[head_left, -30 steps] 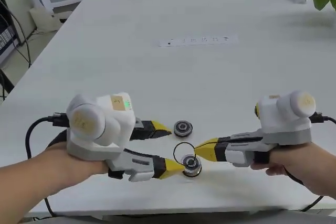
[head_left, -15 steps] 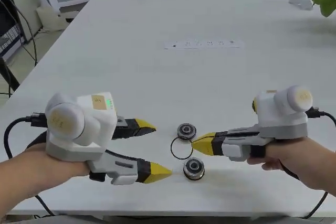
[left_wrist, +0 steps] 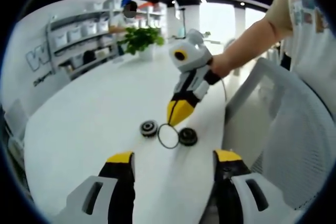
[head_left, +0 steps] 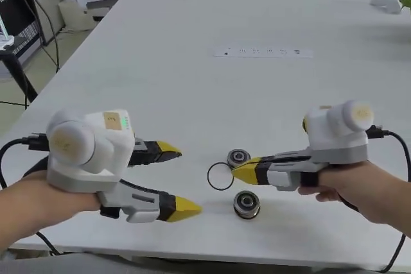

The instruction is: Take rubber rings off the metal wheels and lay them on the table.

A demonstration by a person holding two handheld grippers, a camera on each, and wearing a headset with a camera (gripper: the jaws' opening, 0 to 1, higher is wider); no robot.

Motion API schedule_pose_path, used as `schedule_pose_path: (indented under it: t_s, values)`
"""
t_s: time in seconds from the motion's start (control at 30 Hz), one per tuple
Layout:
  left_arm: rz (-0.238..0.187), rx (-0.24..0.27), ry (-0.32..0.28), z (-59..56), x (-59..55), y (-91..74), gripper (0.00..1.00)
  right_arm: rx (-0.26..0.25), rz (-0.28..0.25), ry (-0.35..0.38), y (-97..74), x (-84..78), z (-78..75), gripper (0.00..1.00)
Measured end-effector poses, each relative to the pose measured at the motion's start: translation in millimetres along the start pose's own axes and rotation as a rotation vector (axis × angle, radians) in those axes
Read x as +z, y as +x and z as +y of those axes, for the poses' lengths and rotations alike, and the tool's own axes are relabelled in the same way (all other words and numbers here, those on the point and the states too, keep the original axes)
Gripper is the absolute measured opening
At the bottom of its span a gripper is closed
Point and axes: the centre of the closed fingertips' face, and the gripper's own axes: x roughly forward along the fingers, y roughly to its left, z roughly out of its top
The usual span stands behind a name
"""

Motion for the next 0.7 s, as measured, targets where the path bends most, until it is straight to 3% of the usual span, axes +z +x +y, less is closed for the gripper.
schedule_pose_path:
  t_s: [0.7]
  values:
    - [0.012,0.032,-0.043,7.1,-13.3,-12.5,0.64,0.008,0.094,-0.068,33.3,-11.7,2.9,0.0]
